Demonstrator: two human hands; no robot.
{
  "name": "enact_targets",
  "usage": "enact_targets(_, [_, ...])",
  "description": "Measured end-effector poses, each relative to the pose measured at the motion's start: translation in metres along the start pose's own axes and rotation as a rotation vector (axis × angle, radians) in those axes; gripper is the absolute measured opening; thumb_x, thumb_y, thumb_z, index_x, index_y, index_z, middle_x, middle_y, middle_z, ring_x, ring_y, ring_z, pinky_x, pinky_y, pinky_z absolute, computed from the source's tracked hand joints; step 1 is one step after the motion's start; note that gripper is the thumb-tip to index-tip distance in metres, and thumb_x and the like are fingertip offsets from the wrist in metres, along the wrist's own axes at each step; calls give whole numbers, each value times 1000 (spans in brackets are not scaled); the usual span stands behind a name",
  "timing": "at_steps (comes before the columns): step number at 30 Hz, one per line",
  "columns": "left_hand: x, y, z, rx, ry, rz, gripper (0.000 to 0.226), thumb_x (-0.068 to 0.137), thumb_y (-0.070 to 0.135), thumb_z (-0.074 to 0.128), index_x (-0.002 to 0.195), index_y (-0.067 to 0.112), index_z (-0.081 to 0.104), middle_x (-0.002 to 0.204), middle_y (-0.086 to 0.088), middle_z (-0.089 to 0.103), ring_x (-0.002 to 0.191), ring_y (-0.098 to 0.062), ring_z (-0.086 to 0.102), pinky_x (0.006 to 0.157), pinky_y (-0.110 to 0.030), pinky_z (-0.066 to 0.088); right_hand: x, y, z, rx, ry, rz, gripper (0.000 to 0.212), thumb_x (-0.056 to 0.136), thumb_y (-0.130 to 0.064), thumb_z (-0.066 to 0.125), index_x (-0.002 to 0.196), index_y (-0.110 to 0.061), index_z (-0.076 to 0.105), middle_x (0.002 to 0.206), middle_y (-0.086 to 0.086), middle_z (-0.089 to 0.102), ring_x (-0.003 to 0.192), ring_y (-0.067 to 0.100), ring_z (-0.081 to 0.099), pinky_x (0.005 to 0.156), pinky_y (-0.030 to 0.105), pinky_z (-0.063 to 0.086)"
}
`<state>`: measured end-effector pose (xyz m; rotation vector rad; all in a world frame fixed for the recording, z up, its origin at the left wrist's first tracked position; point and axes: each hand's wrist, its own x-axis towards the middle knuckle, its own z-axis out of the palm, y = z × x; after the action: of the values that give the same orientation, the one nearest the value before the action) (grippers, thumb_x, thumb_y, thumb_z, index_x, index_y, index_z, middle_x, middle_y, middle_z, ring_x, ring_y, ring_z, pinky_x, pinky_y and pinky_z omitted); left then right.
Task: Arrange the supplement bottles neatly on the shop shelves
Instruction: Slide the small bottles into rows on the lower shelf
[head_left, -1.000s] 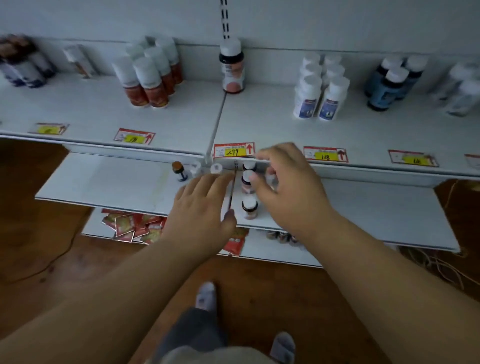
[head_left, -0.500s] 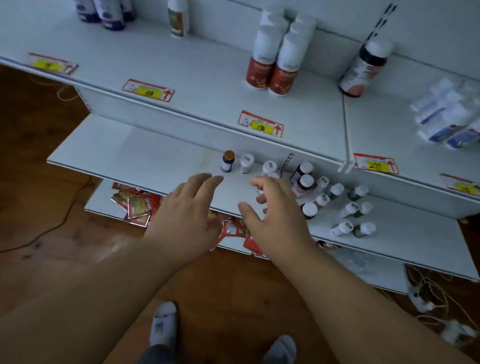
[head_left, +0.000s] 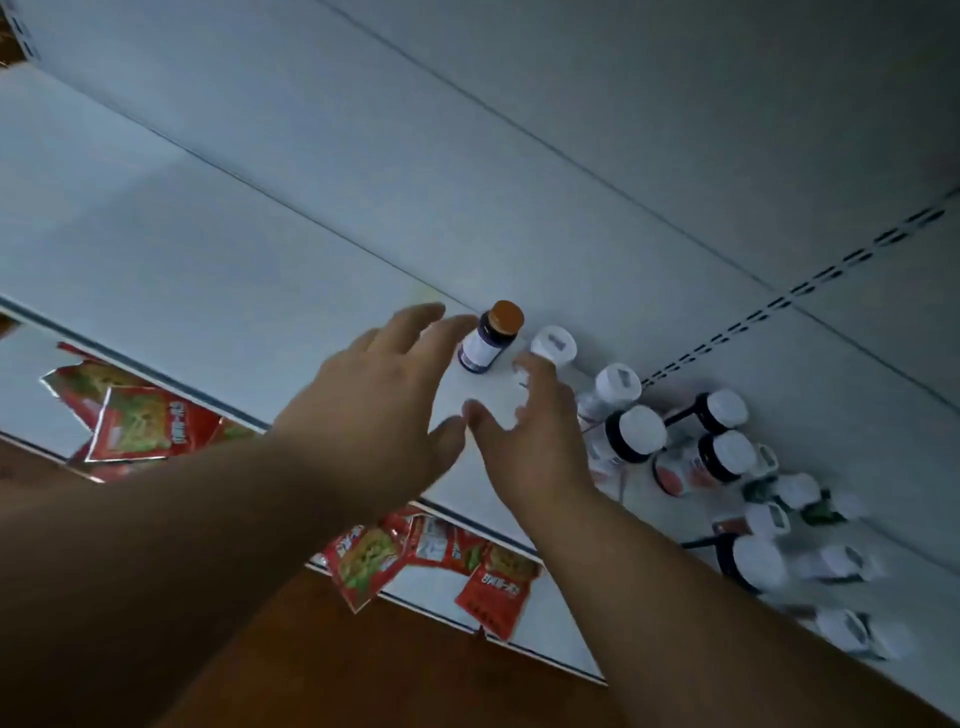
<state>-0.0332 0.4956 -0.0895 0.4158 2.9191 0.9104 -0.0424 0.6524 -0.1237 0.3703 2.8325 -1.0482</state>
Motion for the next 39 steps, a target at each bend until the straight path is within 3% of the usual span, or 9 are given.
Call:
enact_targets(4, [32, -39, 67, -57, -5, -31, 76, 90, 45, 57, 152, 36, 14, 160, 4, 19, 141, -23, 32, 111, -41, 37, 67, 42, 34, -16, 99, -59, 68, 93, -34, 65, 149, -30, 27, 140, 3, 45, 123, 20, 52, 87, 24, 37])
enact_targets(8, [52, -53, 119, -122, 21, -24, 76, 90, 43, 59, 152, 36, 15, 159, 4, 21, 141, -23, 31, 112, -44, 36, 105, 80, 53, -160, 131, -43, 68, 96, -25, 57, 148, -40, 15, 135, 8, 41, 114, 26, 52, 83, 31, 40])
enact_targets(16, [73, -92, 142, -158, 118, -41, 75, 90, 41, 61, 152, 35, 19, 157, 7, 25, 140, -18, 34, 111, -40, 38, 151, 61, 102, 21, 423, -132, 44, 93, -24, 65, 125, -30, 35, 115, 4, 53, 94, 19, 56, 74, 28, 42])
enact_targets(18, [67, -98, 139, -203, 152, -31, 73, 89, 49, 56, 151, 37, 19, 156, 9, 26, 138, -15, 35, 108, -36, 38, 138, 59, 103, 210, 306, -156, 41, 93, -25, 67, 121, -37, 38, 117, -4, 54, 96, 13, 55, 78, 24, 50])
enact_targets(21, [39, -109, 128, -442, 192, -79, 71, 86, 71, 39, 149, 46, 17, 154, 17, 26, 135, -3, 33, 102, -33, 37, 89, 47, 104, 476, -39, -153, 39, 93, -24, 67, 120, -40, 43, 122, -9, 56, 106, 10, 60, 77, 8, 52])
enact_targets(25, [-9, -100, 95, -605, 255, -144, 78, 80, 79, 30, 149, 44, 22, 151, 22, 31, 132, 6, 35, 95, -25, 37, 31, 23, 83, 586, -225, -141, 43, 93, -29, 67, 125, -46, 44, 130, -7, 56, 115, 16, 61, 88, 35, 59])
enact_targets(31, [-102, -63, -30, -415, 135, -192, 84, 83, 79, 28, 152, 31, 24, 151, 14, 33, 138, -1, 31, 106, -32, 35, -59, -71, 51, 691, -379, -137, 40, 92, -29, 66, 125, -47, 51, 122, -9, 60, 106, 9, 64, 84, 31, 57])
enact_targets(35, [-184, -28, -139, -357, 86, -281, 83, 81, 80, 28, 151, 34, 23, 140, 25, 33, 119, 19, 37, 90, -4, 33, -142, -153, 10, 746, -565, -88, 44, 93, -29, 61, 129, -49, 47, 126, -9, 56, 109, 13, 64, 84, 33, 59])
enact_targets(39, [-235, 0, -232, -278, 12, -327, 92, 73, 88, 22, 150, 39, 17, 149, 21, 30, 107, 19, 40, 83, -11, 35, -195, -234, -33, 856, -629, -29, 42, 92, -29, 50, 127, -52, 48, 124, -4, 55, 104, 20, 66, 75, 35, 59])
